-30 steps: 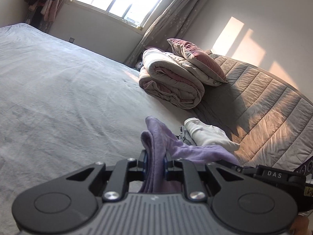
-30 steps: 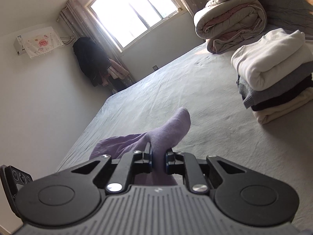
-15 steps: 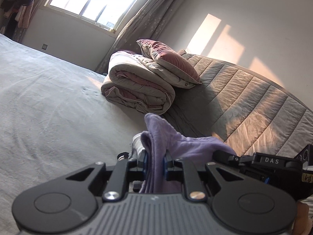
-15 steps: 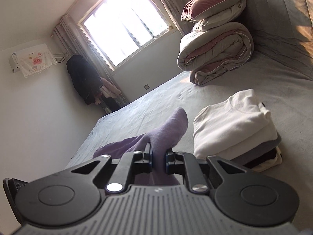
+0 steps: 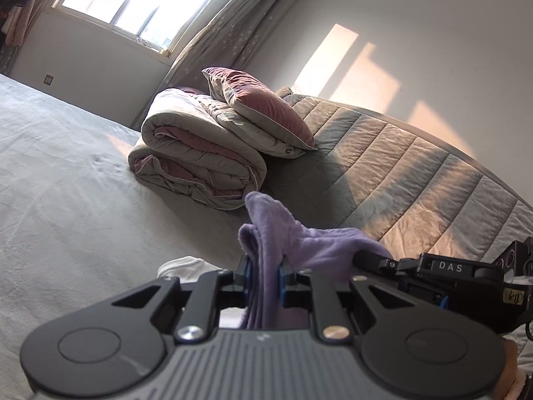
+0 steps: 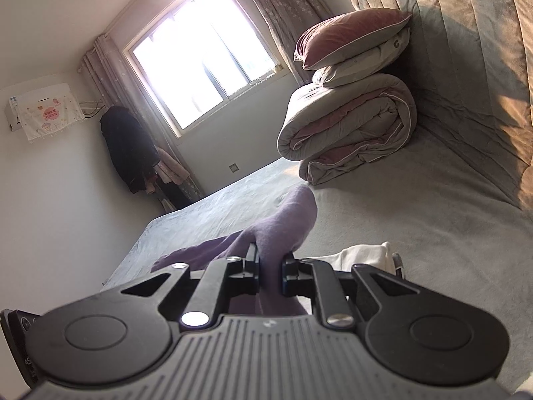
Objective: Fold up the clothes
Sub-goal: 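Lift the folded garment with both grippers and carry it toward the clothes stack, then lower the garment onto the folded clothes stack and open both grippers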
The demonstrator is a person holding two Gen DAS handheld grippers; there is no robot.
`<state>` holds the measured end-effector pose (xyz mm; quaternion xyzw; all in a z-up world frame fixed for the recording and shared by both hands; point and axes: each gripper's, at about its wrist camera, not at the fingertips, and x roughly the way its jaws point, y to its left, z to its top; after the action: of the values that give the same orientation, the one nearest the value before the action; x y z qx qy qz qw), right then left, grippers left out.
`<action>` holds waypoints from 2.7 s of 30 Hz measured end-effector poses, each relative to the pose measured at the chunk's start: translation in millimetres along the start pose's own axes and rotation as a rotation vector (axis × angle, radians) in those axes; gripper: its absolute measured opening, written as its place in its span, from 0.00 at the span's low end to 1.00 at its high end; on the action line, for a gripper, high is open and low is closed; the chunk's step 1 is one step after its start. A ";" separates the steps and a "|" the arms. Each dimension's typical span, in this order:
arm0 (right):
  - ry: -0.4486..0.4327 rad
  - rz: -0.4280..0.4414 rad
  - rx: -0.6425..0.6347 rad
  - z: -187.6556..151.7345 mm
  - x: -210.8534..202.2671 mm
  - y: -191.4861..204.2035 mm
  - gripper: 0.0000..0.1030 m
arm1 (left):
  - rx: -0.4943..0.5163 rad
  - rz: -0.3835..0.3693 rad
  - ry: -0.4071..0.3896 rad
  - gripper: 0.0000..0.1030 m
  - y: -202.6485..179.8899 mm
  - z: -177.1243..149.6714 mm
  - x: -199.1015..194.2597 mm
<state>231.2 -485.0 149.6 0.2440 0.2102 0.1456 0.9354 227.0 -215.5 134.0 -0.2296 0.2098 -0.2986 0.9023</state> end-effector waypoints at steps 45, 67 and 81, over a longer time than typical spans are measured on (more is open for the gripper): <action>0.050 -0.222 -0.259 -34.5 121.7 -64.5 0.32 | 0.241 0.195 0.062 0.28 45.5 -42.9 130.1; -0.039 -0.212 -0.367 -67.9 47.2 -32.8 0.34 | 0.299 0.141 0.051 0.32 17.1 -53.9 69.6; -0.009 -0.325 -0.275 -95.6 -10.6 -7.3 0.43 | 0.190 0.229 0.186 0.50 3.0 -68.8 14.3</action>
<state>178.8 -457.3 73.4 0.0777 0.2210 0.0189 0.9720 203.3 -242.4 73.4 -0.0895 0.2880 -0.2320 0.9248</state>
